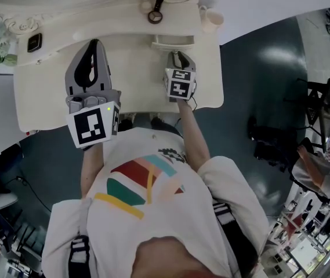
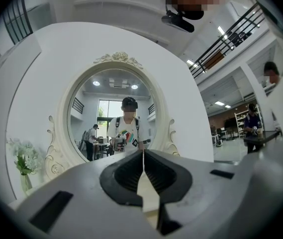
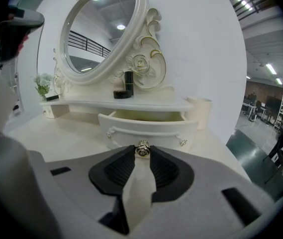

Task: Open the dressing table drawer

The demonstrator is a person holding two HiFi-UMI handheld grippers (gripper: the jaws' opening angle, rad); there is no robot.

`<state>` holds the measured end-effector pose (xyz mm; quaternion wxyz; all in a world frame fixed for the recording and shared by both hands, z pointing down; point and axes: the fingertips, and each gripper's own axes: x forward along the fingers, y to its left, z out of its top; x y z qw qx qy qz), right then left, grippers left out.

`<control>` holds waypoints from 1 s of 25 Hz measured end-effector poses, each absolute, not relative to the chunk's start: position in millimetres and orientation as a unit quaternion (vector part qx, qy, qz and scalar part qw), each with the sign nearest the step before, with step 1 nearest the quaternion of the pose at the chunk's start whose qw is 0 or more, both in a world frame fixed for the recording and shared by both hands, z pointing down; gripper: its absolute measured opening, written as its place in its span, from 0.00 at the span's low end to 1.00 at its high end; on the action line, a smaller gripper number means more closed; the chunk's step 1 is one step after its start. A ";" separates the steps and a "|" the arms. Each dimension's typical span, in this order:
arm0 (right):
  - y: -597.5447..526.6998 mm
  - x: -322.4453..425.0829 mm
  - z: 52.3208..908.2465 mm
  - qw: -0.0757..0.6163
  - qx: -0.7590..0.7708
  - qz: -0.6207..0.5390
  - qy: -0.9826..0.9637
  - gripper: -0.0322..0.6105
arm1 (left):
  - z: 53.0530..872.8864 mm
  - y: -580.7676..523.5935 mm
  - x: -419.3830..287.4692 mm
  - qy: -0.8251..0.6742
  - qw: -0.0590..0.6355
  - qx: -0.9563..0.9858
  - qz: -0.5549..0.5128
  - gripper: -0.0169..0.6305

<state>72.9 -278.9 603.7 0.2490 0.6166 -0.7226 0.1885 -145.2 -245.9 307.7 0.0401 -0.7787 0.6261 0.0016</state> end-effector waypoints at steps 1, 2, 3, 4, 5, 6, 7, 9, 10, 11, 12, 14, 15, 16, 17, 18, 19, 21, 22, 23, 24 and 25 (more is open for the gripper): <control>-277.1 72.7 603.8 0.247 0.617 0.191 -0.722 0.18 | 307.7 -245.6 -144.9 0.626 0.040 -0.779 0.002 0.04; -275.2 72.5 604.2 0.246 0.618 0.193 -0.721 0.18 | 307.7 -245.2 -144.7 0.625 0.040 -0.779 0.002 0.04; -273.5 72.2 604.9 0.245 0.619 0.194 -0.720 0.18 | 307.5 -244.8 -144.5 0.625 0.040 -0.780 0.002 0.04; -271.9 71.9 605.6 0.244 0.620 0.194 -0.720 0.18 | 307.1 -244.4 -144.4 0.625 0.040 -0.780 0.002 0.04; -270.5 71.6 606.1 0.243 0.621 0.194 -0.719 0.18 | 306.5 -244.0 -144.3 0.624 0.040 -0.780 0.003 0.04; -269.2 71.4 606.4 0.242 0.623 0.194 -0.719 0.18 | 305.9 -243.7 -144.3 0.624 0.040 -0.780 0.003 0.04; -267.8 71.3 606.8 0.241 0.624 0.194 -0.718 0.18 | 305.4 -243.4 -144.3 0.624 0.041 -0.781 0.004 0.04; -264.6 71.4 607.7 0.241 0.625 0.196 -0.716 0.18 | 304.8 -243.0 -144.3 0.623 0.040 -0.781 0.004 0.04; -262.8 71.6 608.1 0.242 0.626 0.198 -0.715 0.18 | 304.8 -243.1 -144.1 0.623 0.040 -0.781 0.004 0.04; -261.1 71.9 608.4 0.244 0.626 0.199 -0.713 0.18 | 305.1 -243.2 -143.9 0.623 0.040 -0.782 0.004 0.04; -259.7 72.0 608.7 0.246 0.627 0.200 -0.712 0.18 | 305.4 -243.5 -143.6 0.622 0.039 -0.782 0.004 0.04; -257.7 72.0 610.0 0.247 0.627 0.200 -0.711 0.18 | 305.7 -244.3 -143.1 0.620 0.039 -0.783 0.005 0.04; -256.8 72.2 611.2 0.248 0.628 0.201 -0.710 0.18 | 305.4 -244.8 -142.6 0.619 0.040 -0.784 0.006 0.04; -256.0 72.5 612.2 0.249 0.628 0.201 -0.710 0.18 | 305.0 -245.2 -142.1 0.619 0.040 -0.785 0.006 0.04; -255.2 72.7 612.1 0.250 0.628 0.201 -0.709 0.18 | 304.6 -245.5 -141.5 0.618 0.040 -0.785 0.007 0.04; -254.3 72.6 610.9 0.250 0.628 0.200 -0.709 0.18 | 304.3 -245.7 -141.0 0.617 0.040 -0.786 0.006 0.04; -253.5 72.4 609.4 0.251 0.628 0.200 -0.709 0.18 | 304.0 -245.8 -140.6 0.616 0.040 -0.787 0.006 0.04; -252.1 72.8 607.9 0.253 0.628 0.202 -0.707 0.18 | 303.2 -245.8 -140.3 0.616 0.041 -0.787 0.007 0.04; -251.8 73.0 607.4 0.253 0.629 0.202 -0.707 0.18 | 302.9 -245.5 -140.3 0.616 0.041 -0.787 0.008 0.04; -251.6 73.1 606.9 0.251 0.629 0.202 -0.707 0.18 | 303.2 -245.0 -140.1 0.616 0.041 -0.787 0.008 0.04; -250.8 73.3 607.0 0.250 0.629 0.203 -0.707 0.18 | 303.8 -244.5 -139.8 0.616 0.040 -0.787 0.008 0.04; -249.2 73.8 607.8 0.251 0.629 0.205 -0.706 0.18 | 304.5 -244.3 -139.4 0.616 0.039 -0.787 0.008 0.04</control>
